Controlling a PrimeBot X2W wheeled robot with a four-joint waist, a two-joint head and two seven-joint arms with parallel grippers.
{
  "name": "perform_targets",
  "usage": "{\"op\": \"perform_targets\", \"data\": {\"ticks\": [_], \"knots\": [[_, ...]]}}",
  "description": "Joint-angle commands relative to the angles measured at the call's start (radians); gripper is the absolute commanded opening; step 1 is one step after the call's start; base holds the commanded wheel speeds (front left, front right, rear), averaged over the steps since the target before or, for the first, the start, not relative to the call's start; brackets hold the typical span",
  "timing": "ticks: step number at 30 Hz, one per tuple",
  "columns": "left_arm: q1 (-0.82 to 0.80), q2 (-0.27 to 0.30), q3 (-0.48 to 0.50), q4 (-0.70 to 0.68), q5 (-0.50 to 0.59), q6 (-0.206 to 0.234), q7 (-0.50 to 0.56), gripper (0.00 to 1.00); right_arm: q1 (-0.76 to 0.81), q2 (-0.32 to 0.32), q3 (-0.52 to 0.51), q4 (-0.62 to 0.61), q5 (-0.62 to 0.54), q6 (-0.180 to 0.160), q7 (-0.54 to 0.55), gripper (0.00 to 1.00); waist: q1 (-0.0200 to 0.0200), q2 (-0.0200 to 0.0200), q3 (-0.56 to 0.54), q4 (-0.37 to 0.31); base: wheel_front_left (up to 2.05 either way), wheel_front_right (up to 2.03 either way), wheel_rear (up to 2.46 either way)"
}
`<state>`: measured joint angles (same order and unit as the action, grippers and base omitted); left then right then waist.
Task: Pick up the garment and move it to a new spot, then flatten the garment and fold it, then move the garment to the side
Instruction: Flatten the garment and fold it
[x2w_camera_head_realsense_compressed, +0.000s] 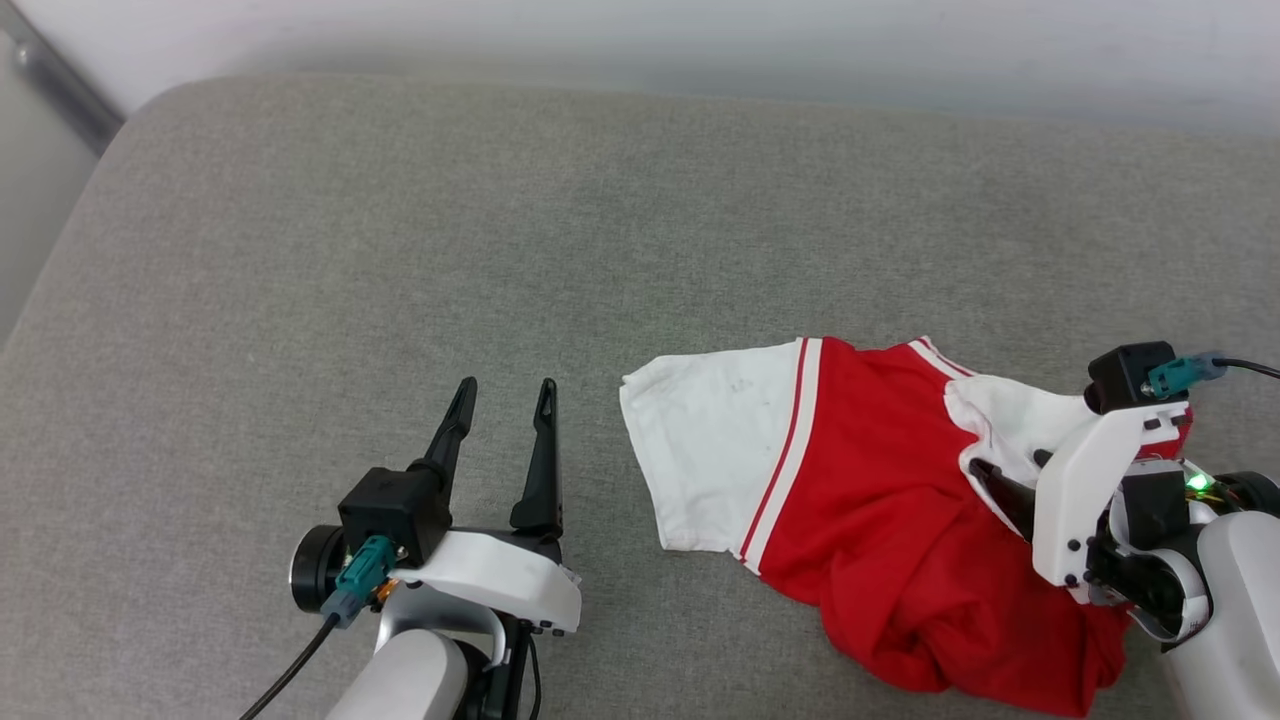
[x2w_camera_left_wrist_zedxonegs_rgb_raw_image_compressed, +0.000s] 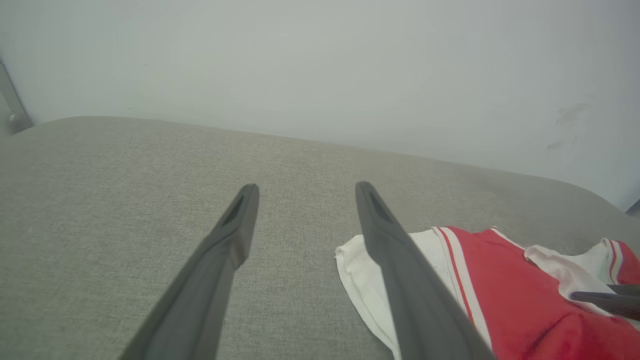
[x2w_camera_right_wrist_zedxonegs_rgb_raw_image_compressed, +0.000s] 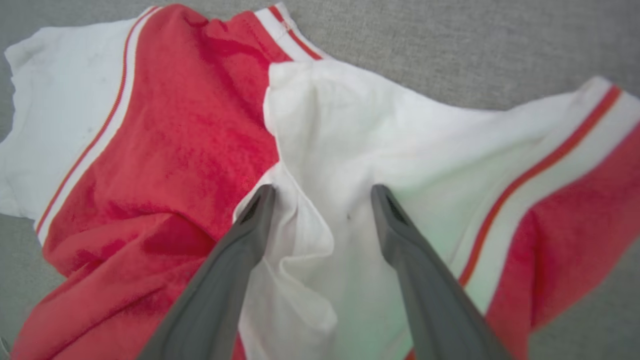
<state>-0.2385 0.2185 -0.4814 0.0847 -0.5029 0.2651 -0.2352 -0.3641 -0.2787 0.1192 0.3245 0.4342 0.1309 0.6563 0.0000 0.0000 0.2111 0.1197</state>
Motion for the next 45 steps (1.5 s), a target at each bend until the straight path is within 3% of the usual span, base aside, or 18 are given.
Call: {"op": "perform_targets", "data": {"ticks": [1,2,3,11,16,21,25,26,33,45], "knots": [[-0.011,-0.002,0.002,0.005,0.003,0.002,-0.008,1.0,-0.017,-0.009,0.006,0.017,0.002,0.0,-0.004,0.78,0.0,0.0,0.01,0.01,0.0,0.0,0.0],[-0.01,-0.003,0.003,0.007,0.004,0.003,-0.009,1.0,-0.021,-0.012,0.008,0.022,0.004,0.0,-0.006,0.3,0.0,0.0,0.012,0.01,0.0,0.0,0.0],[-0.008,-0.003,0.004,0.008,0.004,0.005,-0.009,1.0,-0.026,-0.015,0.006,0.024,0.004,0.0,-0.015,0.0,0.0,0.0,0.013,0.009,0.0,0.0,0.0],[0.009,0.012,0.023,0.017,-0.002,0.007,-0.017,1.0,-0.004,-0.046,-0.051,-0.058,-0.011,0.0,-0.06,0.0,0.0,0.0,-0.013,-0.033,0.0,0.0,0.0],[0.016,0.015,0.023,0.012,-0.004,0.01,-0.016,1.0,0.058,-0.048,-0.185,-0.108,-0.027,0.0,-0.066,0.0,0.0,0.0,-0.028,-0.054,0.0,0.0,0.0],[0.026,0.02,0.022,0.009,-0.009,0.012,-0.014,1.0,0.178,0.011,-0.408,-0.12,-0.07,0.0,-0.049,0.0,0.0,0.0,-0.039,-0.069,0.0,0.0,0.0],[0.024,0.026,0.02,0.003,-0.008,0.014,-0.007,1.0,0.253,0.059,-0.533,-0.058,-0.089,0.0,-0.063,0.0,0.0,0.0,-0.037,-0.076,0.0,0.0,0.0],[0.024,0.033,0.022,0.001,-0.011,0.016,-0.003,1.0,0.255,0.084,-0.562,0.01,-0.094,0.0,-0.107,1.0,0.0,0.0,-0.036,-0.084,0.0,0.0,0.0],[0.044,0.046,0.027,-0.001,-0.02,0.024,0.004,1.0,0.218,0.095,-0.567,0.042,-0.122,0.0,-0.315,1.0,0.0,0.0,-0.056,-0.103,0.0,0.0,0.0],[0.088,0.081,0.046,-0.001,-0.038,0.045,0.029,1.0,0.268,0.093,-0.388,-0.217,-0.211,0.0,-0.568,1.0,0.0,0.0,-0.135,-0.116,0.0,0.0,0.0]]}}
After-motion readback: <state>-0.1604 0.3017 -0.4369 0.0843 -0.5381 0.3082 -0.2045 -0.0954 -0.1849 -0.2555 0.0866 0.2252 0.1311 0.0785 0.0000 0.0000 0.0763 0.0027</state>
